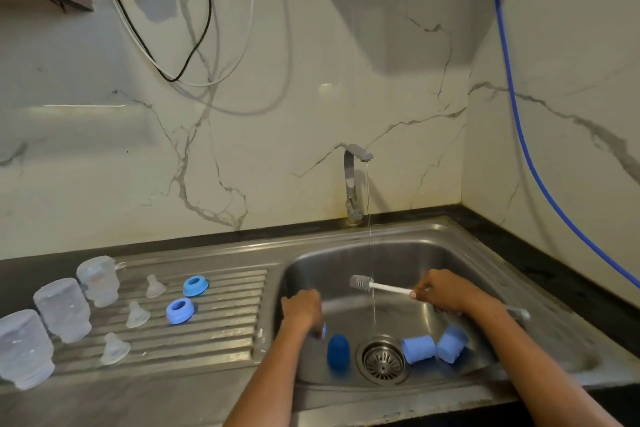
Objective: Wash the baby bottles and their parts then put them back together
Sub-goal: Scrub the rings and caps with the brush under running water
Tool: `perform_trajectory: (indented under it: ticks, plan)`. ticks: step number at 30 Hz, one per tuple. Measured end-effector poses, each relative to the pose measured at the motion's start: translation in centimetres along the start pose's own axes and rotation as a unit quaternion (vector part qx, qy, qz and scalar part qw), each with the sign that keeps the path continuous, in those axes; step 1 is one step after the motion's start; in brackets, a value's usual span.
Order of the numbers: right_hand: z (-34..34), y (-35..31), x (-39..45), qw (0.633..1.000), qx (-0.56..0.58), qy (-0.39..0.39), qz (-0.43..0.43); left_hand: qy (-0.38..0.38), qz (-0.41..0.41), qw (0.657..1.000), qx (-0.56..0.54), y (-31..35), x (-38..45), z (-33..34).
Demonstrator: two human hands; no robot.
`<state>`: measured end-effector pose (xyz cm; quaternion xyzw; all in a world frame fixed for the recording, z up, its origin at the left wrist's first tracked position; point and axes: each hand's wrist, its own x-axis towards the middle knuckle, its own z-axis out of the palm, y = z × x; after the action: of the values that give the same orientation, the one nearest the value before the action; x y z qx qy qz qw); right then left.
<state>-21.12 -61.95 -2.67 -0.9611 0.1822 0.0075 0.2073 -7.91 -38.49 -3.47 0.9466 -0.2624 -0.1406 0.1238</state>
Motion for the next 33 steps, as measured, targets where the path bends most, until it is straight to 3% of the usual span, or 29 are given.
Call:
perform_trajectory:
  ticks: [7, 15, 23, 33]
  plan:
    - [0.1, -2.1, -1.6, 0.993, -0.079, 0.083, -0.019, 0.136, 0.081, 0.979, -0.129, 0.8, -1.9, -2.4]
    - [1.3, -7.8, -1.6, 0.992, -0.058, 0.096, -0.053, 0.208, -0.017, 0.966, -0.151, -10.8, -7.8, -8.0]
    - [3.6, -8.6, -1.4, 0.993, -0.050, 0.097, -0.053, 0.239, -0.090, 0.959, -0.126, -18.9, -12.6, -7.8]
    - [3.1, -7.3, -1.0, 0.996, -0.034, 0.061, -0.051, 0.220, -0.110, 0.960, -0.137, -20.7, -12.7, -7.1]
